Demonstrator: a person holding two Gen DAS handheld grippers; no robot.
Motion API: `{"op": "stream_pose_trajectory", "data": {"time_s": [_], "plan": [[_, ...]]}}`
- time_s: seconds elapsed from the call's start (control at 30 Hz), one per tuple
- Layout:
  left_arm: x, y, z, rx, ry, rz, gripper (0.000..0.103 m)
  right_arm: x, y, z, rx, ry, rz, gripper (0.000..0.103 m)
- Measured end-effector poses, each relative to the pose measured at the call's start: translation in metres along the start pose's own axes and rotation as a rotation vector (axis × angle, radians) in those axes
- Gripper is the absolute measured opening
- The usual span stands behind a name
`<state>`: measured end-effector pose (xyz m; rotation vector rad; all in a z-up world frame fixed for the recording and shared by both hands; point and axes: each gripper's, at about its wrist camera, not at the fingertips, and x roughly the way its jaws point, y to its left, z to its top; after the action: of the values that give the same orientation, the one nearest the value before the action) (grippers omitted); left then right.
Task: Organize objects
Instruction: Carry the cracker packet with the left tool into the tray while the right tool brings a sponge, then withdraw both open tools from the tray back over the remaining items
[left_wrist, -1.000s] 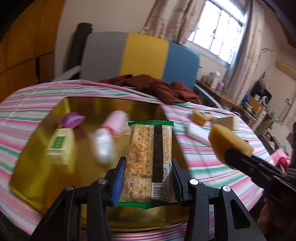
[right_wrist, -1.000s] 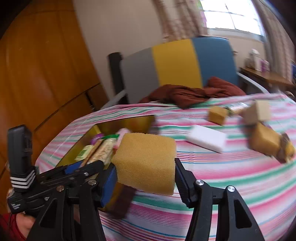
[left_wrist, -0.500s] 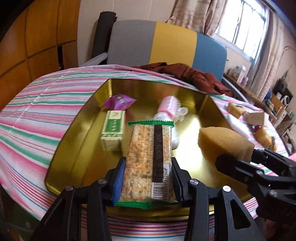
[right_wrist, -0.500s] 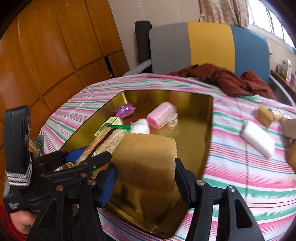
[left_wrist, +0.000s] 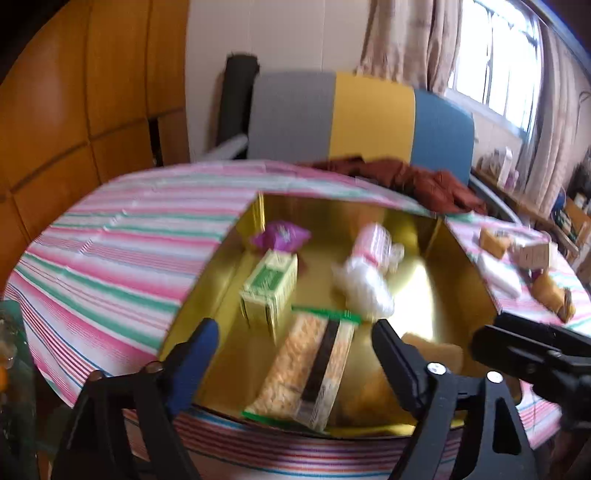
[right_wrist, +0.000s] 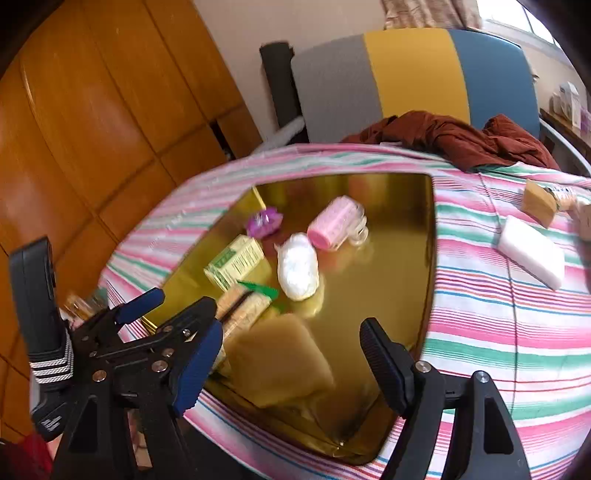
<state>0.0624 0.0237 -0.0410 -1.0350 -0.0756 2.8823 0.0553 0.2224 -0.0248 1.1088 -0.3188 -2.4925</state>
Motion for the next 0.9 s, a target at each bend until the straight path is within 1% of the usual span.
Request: {"op": "stream_pose_trajectory", "data": {"time_s": [0.07, 0.13, 0.23, 0.3, 0.33, 0.43, 0.57, 0.63, 0.73, 0.8, 0.9], "plan": [[-0.007, 0.000, 0.005, -0.024, -0.041, 0.006, 0.101, -0.014, -0.006, 0.000, 0.020, -0.041, 0.001, 0.078], [-0.012, 0.001, 0.008, -0.054, -0.060, -0.007, 0.103, -0.026, -0.014, -0.001, 0.032, -0.076, -0.036, 0.078], [-0.011, -0.002, 0.011, -0.094, -0.039, -0.075, 0.103, -0.043, -0.029, -0.003, 0.063, -0.112, -0.099, 0.078], [-0.010, -0.008, 0.011, -0.106, -0.015, -0.100, 0.103, -0.052, -0.042, -0.004, 0.092, -0.130, -0.124, 0.078], [-0.010, -0.014, 0.009, -0.109, 0.000, -0.125, 0.103, -0.057, -0.049, -0.005, 0.107, -0.136, -0.140, 0.078], [-0.009, -0.030, 0.008, -0.102, 0.022, -0.167, 0.103, -0.070, -0.067, -0.008, 0.133, -0.151, -0.181, 0.078], [-0.012, -0.059, 0.010, -0.099, 0.033, -0.262, 0.103, -0.085, -0.089, -0.015, 0.160, -0.154, -0.243, 0.078], [-0.014, -0.077, 0.013, -0.087, 0.038, -0.317, 0.103, -0.094, -0.099, -0.021, 0.165, -0.156, -0.274, 0.078], [-0.013, -0.113, 0.016, -0.044, 0.066, -0.405, 0.103, -0.109, -0.114, -0.027, 0.171, -0.166, -0.326, 0.078], [-0.012, -0.140, 0.018, 0.012, 0.091, -0.467, 0.103, -0.120, -0.127, -0.032, 0.184, -0.175, -0.364, 0.078], [-0.014, -0.177, 0.020, 0.098, 0.106, -0.522, 0.103, -0.131, -0.148, -0.038, 0.204, -0.170, -0.415, 0.078]]}}
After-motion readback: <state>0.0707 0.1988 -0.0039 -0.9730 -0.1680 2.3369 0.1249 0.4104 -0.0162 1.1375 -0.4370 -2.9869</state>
